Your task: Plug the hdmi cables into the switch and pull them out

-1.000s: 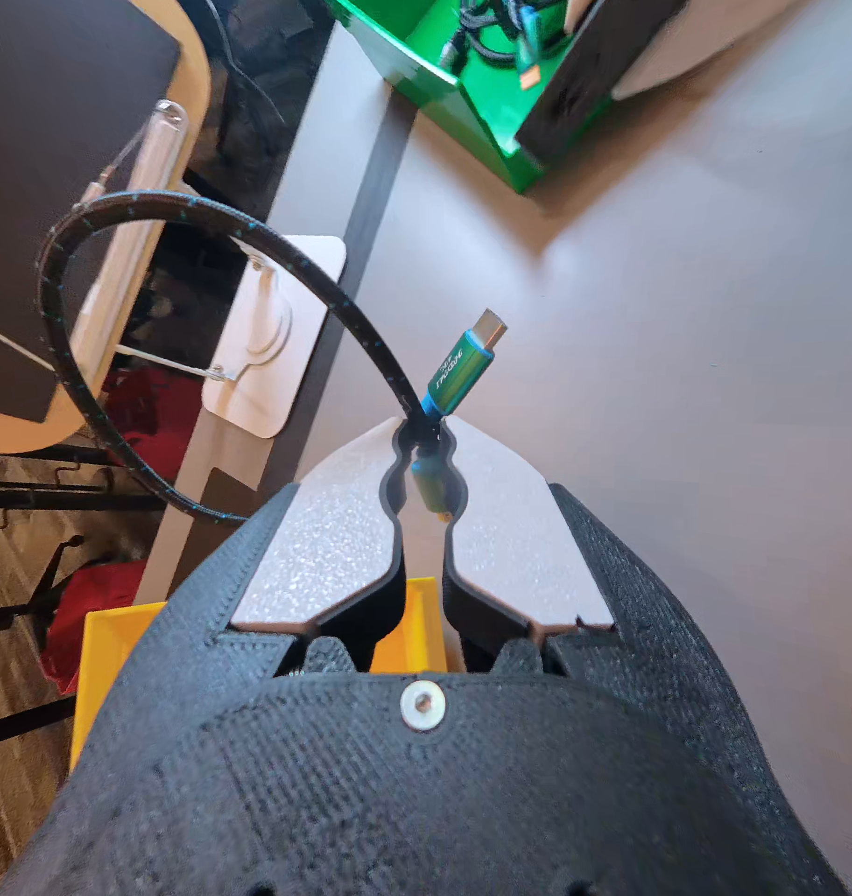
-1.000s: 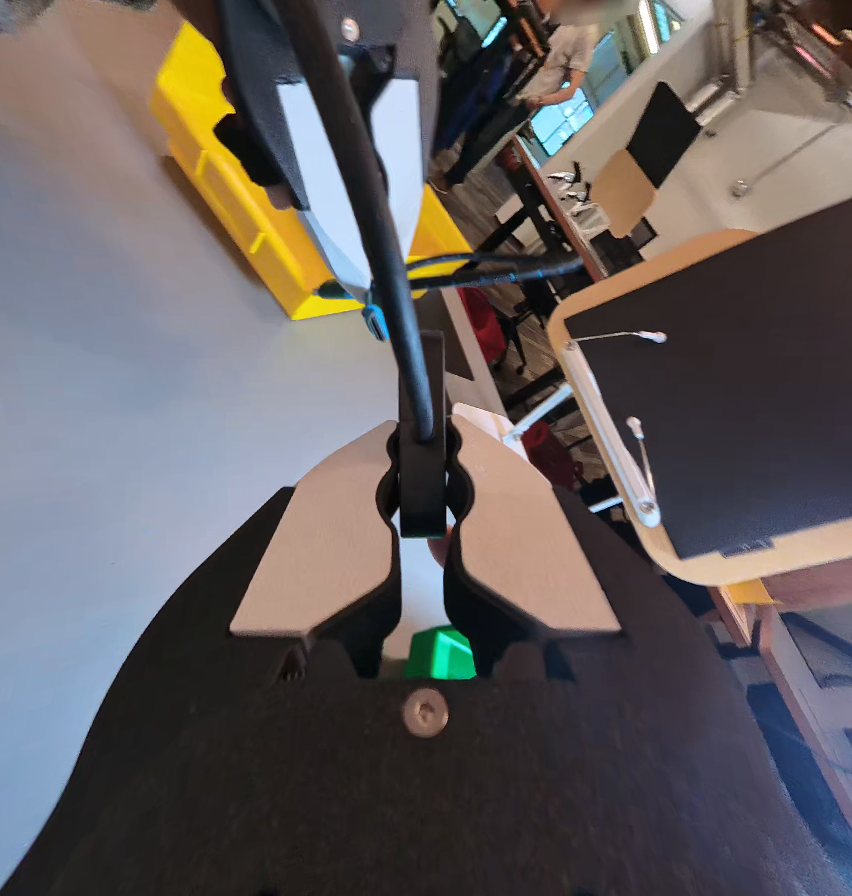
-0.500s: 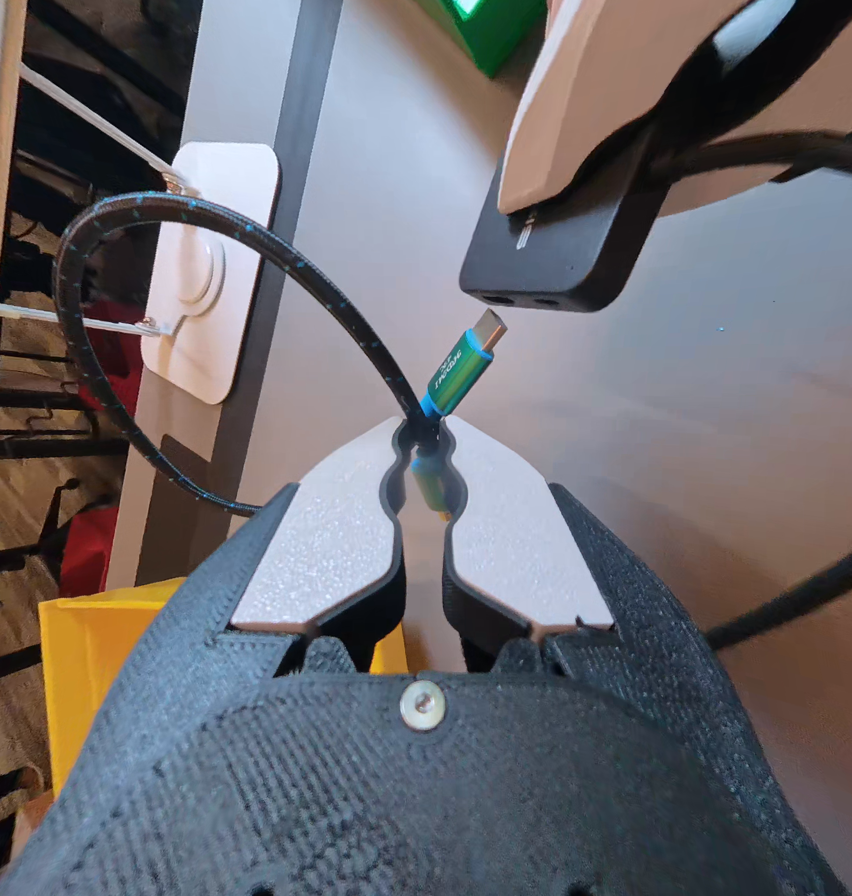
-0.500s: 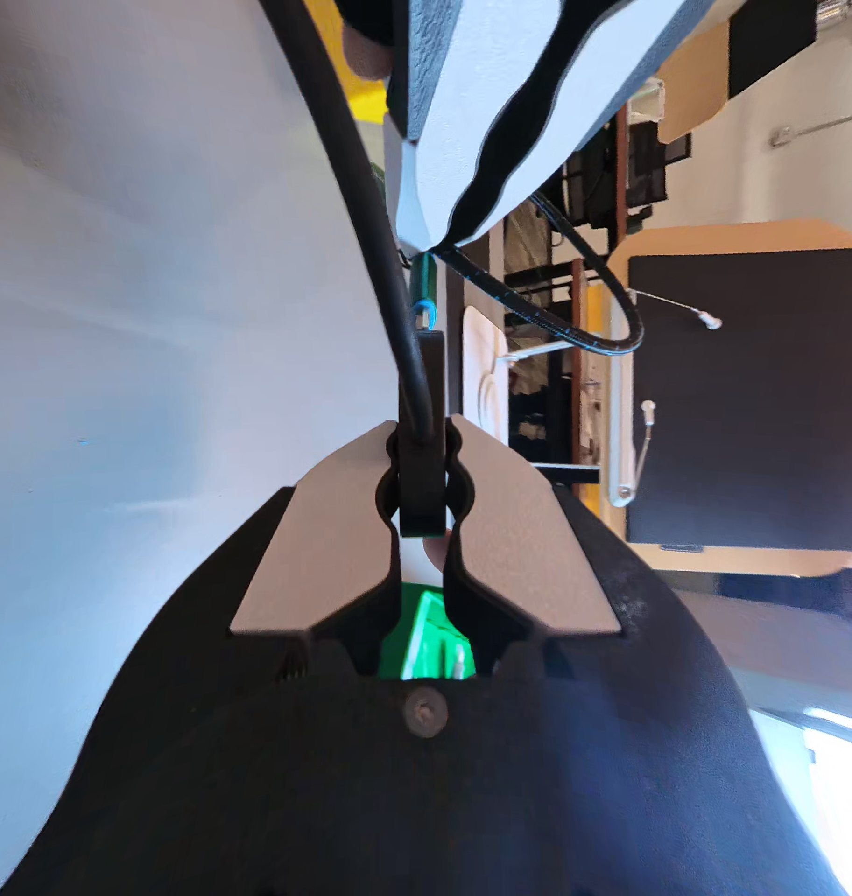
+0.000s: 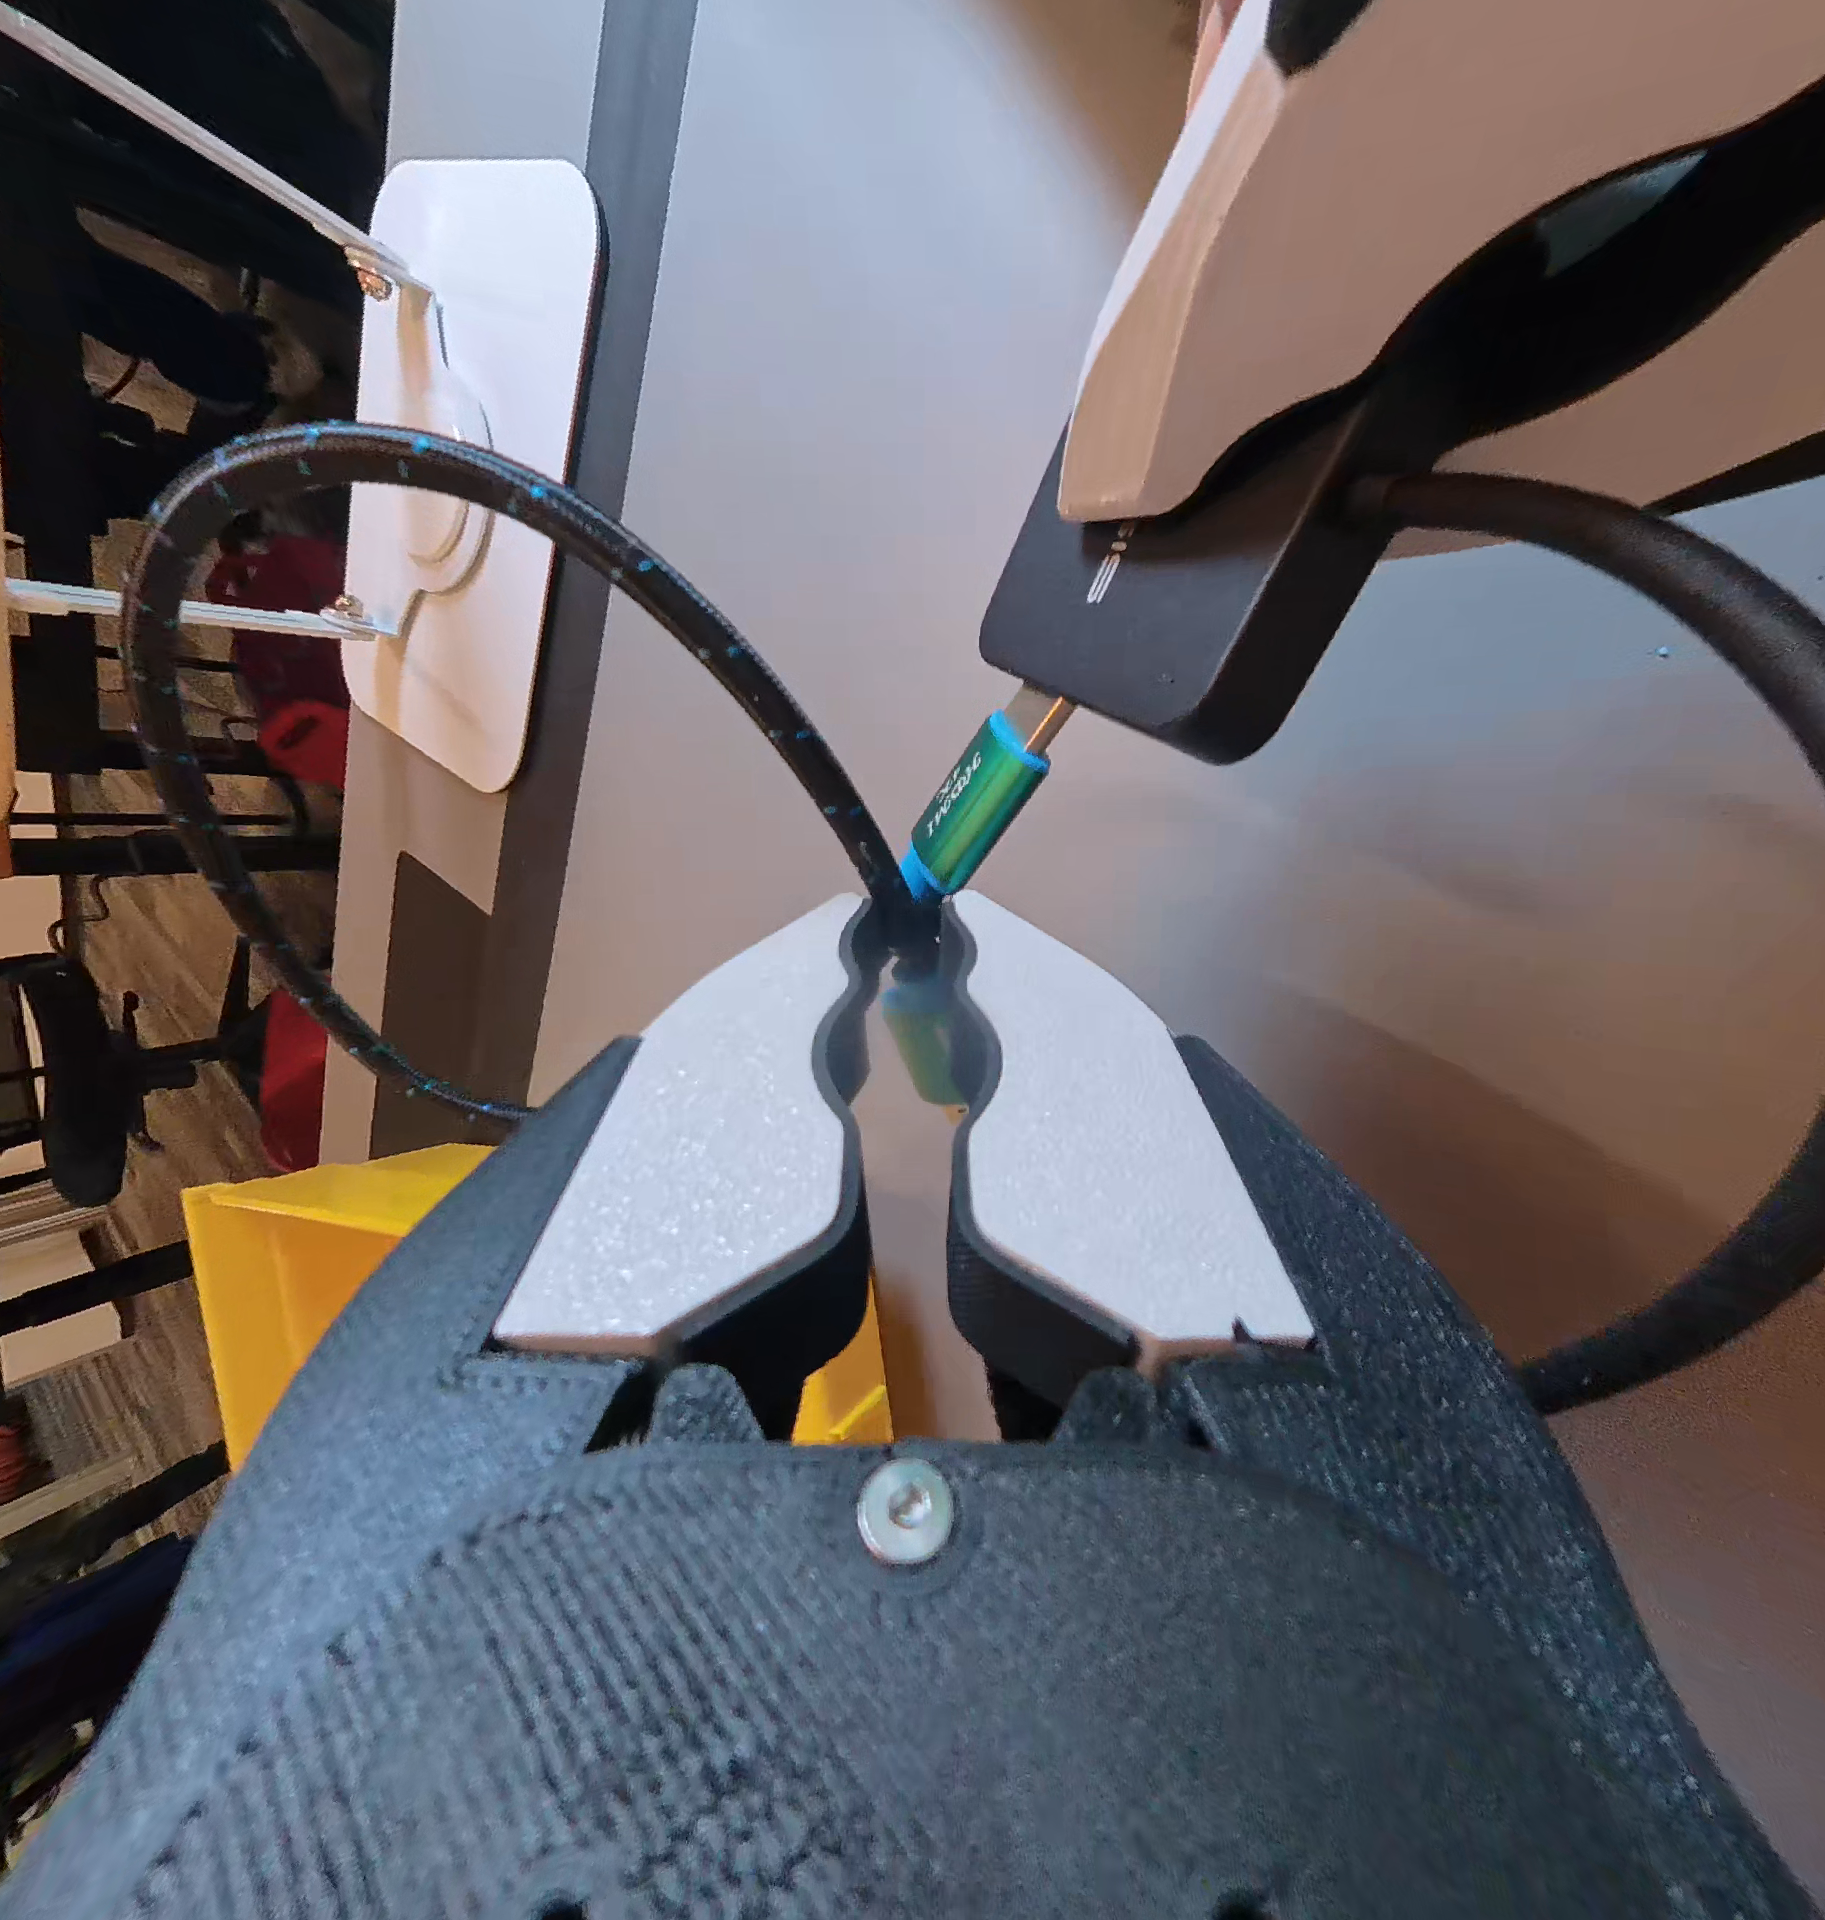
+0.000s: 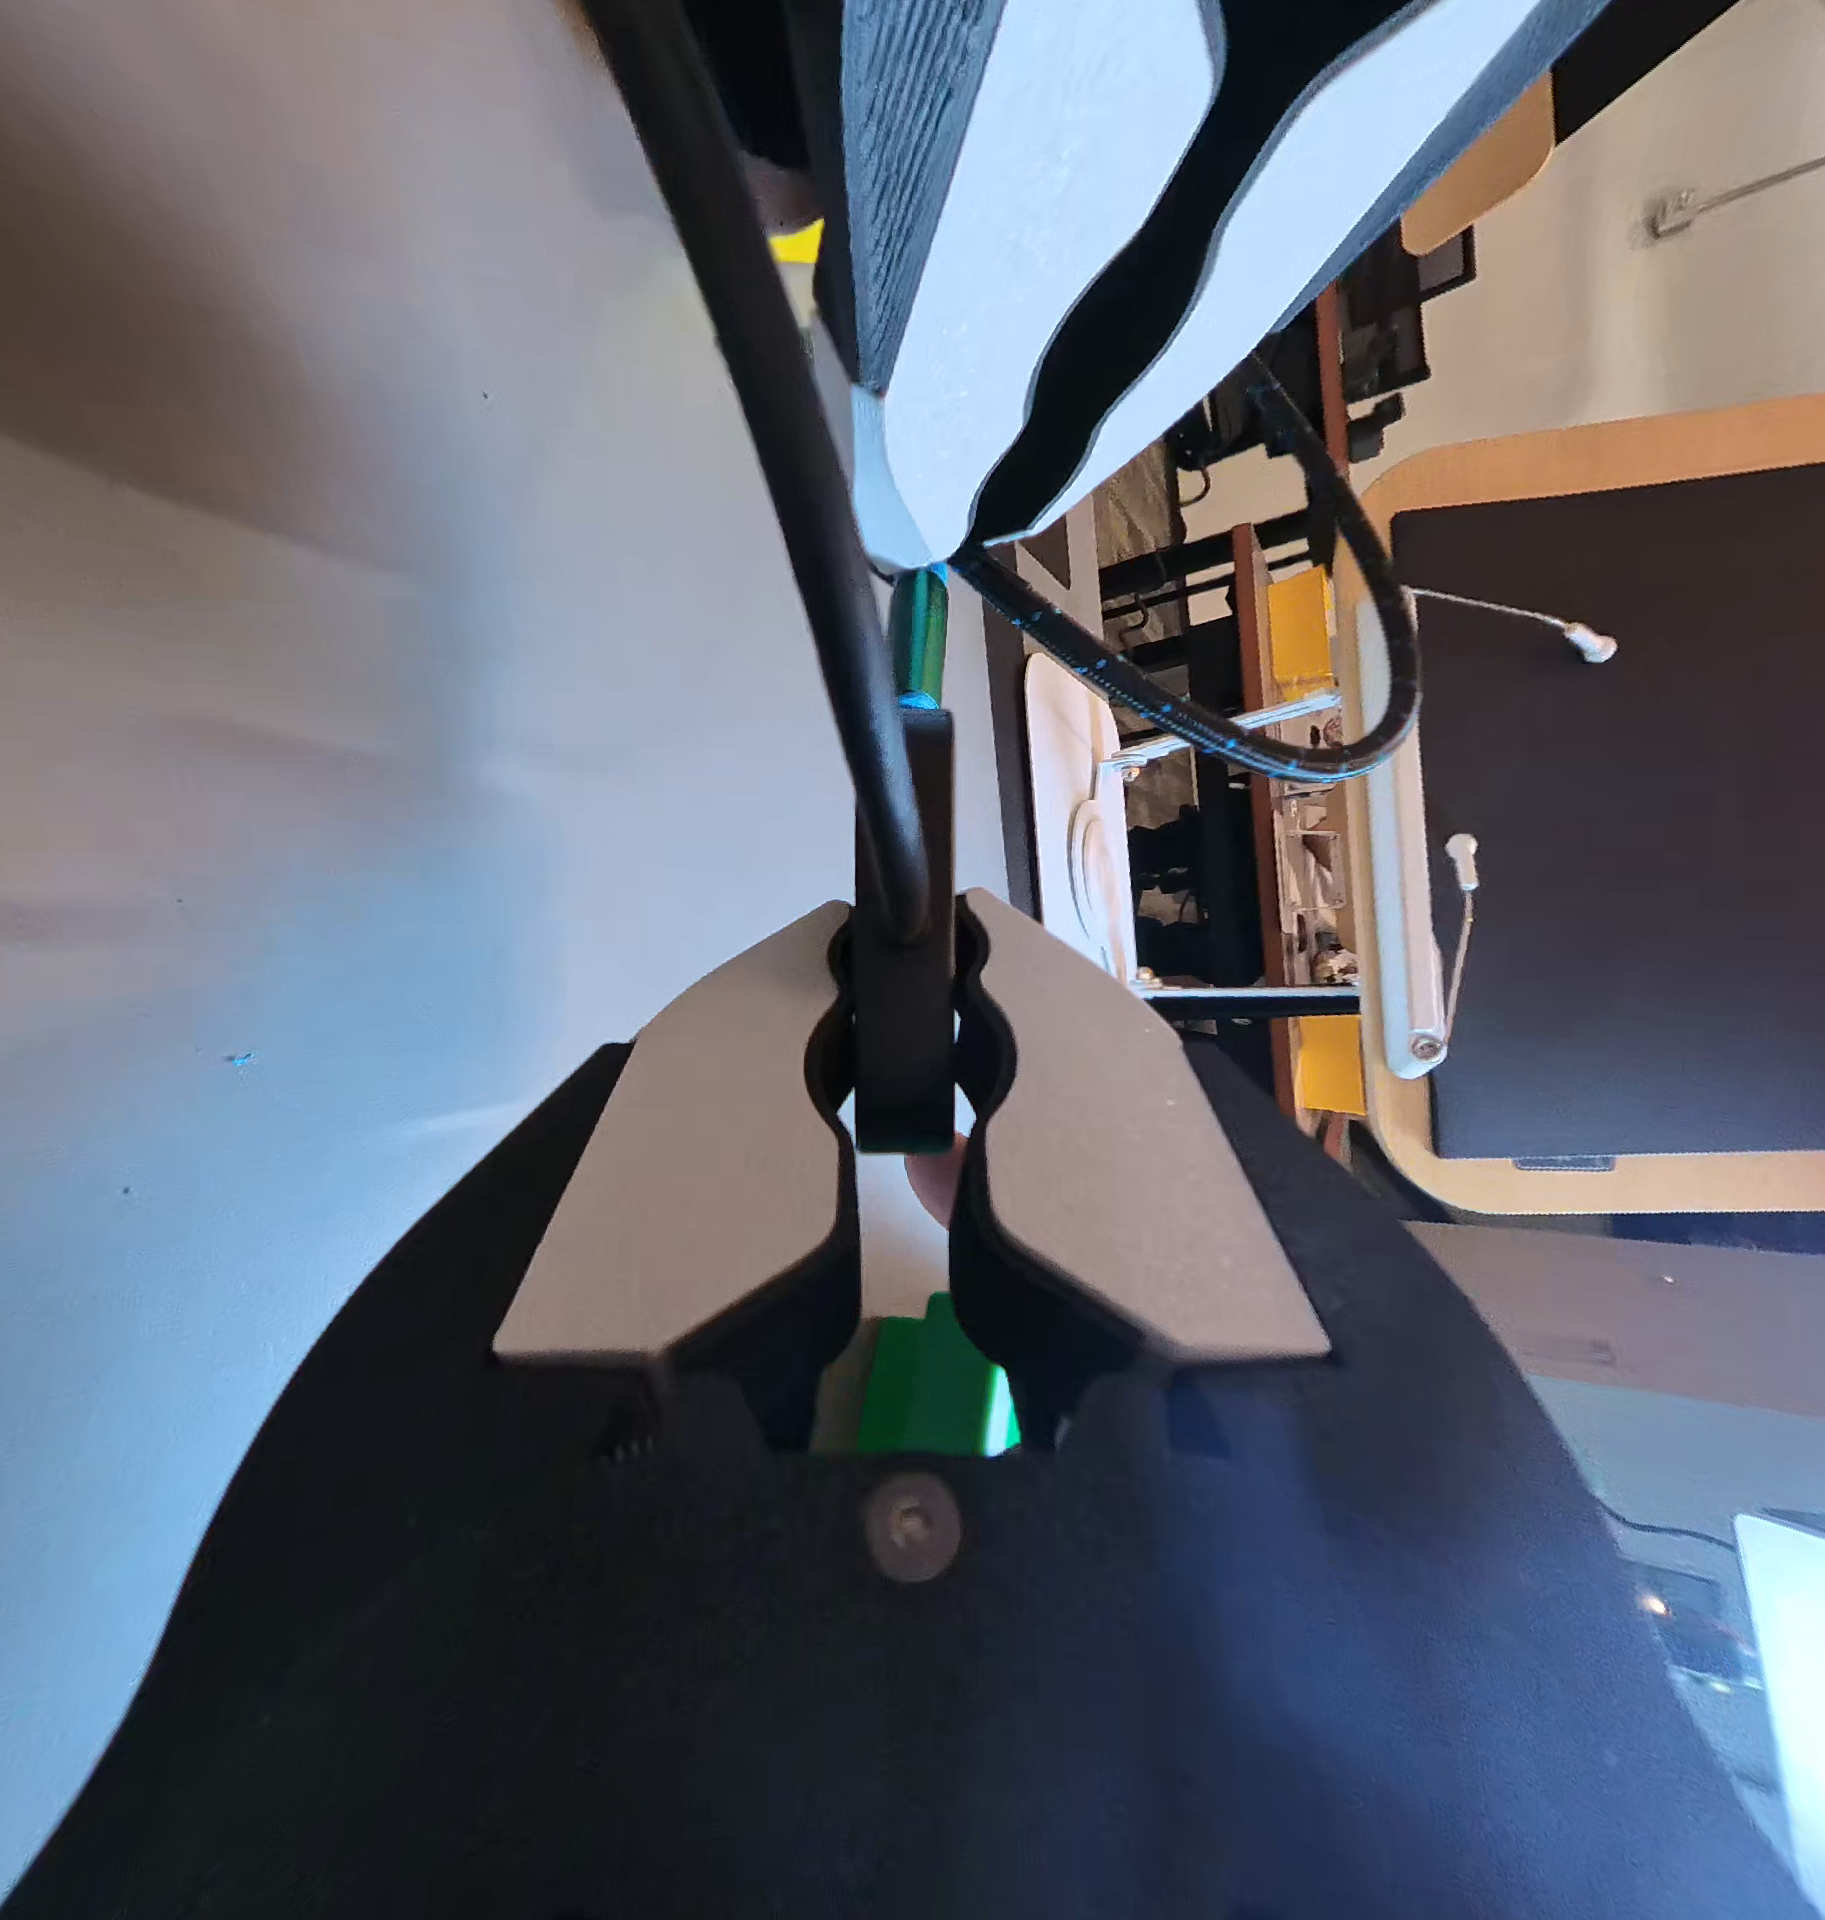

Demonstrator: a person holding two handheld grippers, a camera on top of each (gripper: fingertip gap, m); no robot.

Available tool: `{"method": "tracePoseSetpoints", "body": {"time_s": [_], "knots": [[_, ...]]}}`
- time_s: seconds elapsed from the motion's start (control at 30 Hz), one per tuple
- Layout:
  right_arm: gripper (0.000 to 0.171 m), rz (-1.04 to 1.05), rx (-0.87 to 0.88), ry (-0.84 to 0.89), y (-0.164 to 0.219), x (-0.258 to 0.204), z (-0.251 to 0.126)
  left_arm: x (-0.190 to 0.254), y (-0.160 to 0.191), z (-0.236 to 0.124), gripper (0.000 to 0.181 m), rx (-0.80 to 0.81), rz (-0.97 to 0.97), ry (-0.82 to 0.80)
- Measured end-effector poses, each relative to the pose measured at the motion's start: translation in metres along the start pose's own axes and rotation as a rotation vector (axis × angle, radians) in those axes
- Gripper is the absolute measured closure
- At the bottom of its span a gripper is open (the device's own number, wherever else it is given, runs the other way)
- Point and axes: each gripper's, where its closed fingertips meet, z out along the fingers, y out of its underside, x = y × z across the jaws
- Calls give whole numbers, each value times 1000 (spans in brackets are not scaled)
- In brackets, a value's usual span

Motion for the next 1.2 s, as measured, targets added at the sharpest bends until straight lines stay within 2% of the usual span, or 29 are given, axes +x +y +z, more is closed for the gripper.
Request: {"method": "tracePoseSetpoints", "body": {"time_s": [0.17,0.33,0.43,0.63,1.0,1.1,1.2], "knots": [[157,84,4,-38,8,-5,1,8,-8,-3,170,51,-17,61],[157,147,71,-98,6,-13,-1,17,-13,-4,170,63,4,80],[158,180,148,-157,3,-20,-7,24,-15,-6,170,136,63,165],[158,298,333,-221,-15,-10,-26,23,-28,-37,170,395,-58,405],[158,445,439,-281,-28,2,-42,21,-34,-56,171,603,-250,669],[158,487,457,-267,-24,10,-45,15,-40,-57,171,658,-315,680],[158,499,453,-258,-24,13,-44,11,-42,-57,170,655,-293,622]]}}
